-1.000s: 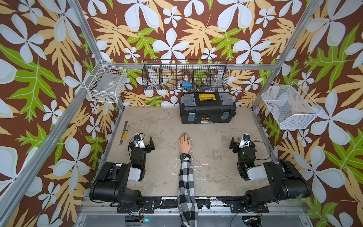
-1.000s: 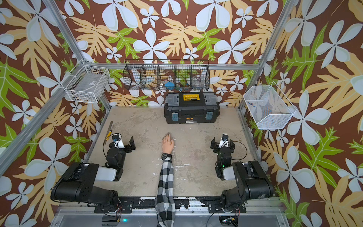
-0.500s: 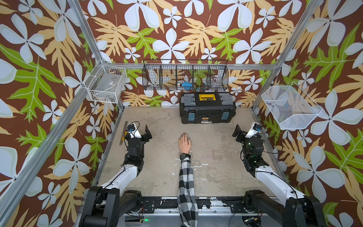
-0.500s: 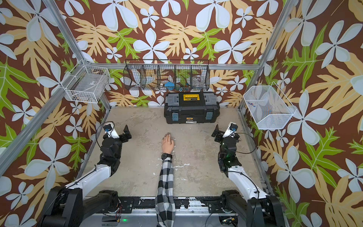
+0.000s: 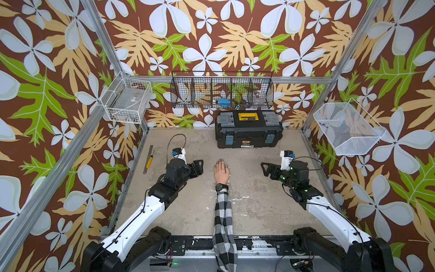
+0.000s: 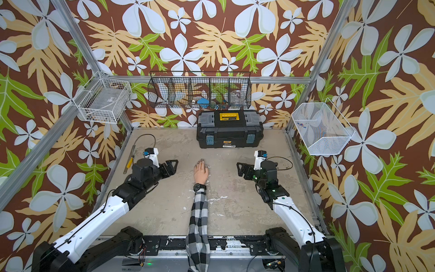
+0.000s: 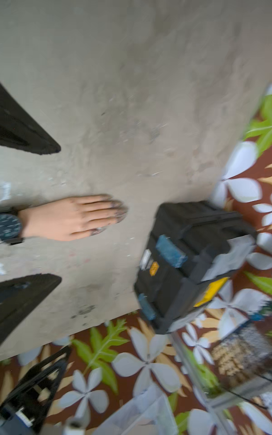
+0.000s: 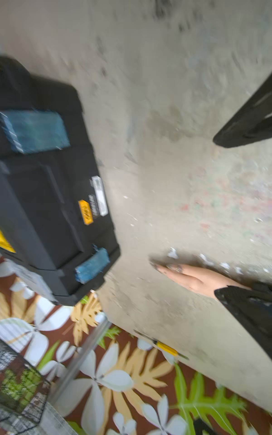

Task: Take off the watch
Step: Adjust the hand at the center of the board.

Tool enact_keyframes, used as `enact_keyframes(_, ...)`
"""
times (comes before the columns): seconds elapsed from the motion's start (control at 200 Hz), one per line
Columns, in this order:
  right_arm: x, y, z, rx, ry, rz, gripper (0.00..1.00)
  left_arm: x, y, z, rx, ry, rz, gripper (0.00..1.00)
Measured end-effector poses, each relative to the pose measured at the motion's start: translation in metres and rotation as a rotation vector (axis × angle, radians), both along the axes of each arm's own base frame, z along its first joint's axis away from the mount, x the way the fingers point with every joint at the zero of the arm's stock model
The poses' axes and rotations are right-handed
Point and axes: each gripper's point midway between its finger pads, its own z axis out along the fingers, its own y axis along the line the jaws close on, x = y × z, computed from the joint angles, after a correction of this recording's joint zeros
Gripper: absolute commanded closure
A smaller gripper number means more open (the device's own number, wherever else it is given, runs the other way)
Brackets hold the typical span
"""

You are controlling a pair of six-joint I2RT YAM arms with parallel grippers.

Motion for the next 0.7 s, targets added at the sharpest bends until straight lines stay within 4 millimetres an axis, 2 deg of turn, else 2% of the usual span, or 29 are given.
enact_keyframes(0.065,-0.006,0.011,-0.01,0.03,0.049,0.038,0.1,-0.026,-0.025,-0.02,-0.005,0.082,-0.056,0.25)
enact_keyframes(0.17,-0.017,0.022,-0.025,0.072,0.117,0.067,0.1,-0.056,-0.041,-0.053,0.017,0.201,-0.068,0.25)
enact_keyframes(0.235,-0.022,0.026,-0.031,0.092,0.144,0.081,0.1,-0.066,-0.049,-0.069,0.049,0.25,-0.07,0.25)
enact_keyframes(0.315,-0.028,0.029,-0.038,0.104,0.165,0.096,0.1,-0.063,-0.054,-0.079,0.098,0.287,-0.044,0.25)
enact_keyframes(0.49,-0.043,0.036,-0.051,0.131,0.209,0.126,0.1,-0.042,-0.078,-0.076,0.167,0.284,-0.028,0.25)
enact_keyframes(0.611,-0.048,0.036,-0.056,0.141,0.226,0.124,0.1,-0.049,-0.1,-0.075,0.196,0.275,-0.073,0.25)
enact_keyframes(0.701,-0.05,0.035,-0.057,0.143,0.227,0.122,0.1,-0.06,-0.112,-0.083,0.221,0.285,-0.091,0.25)
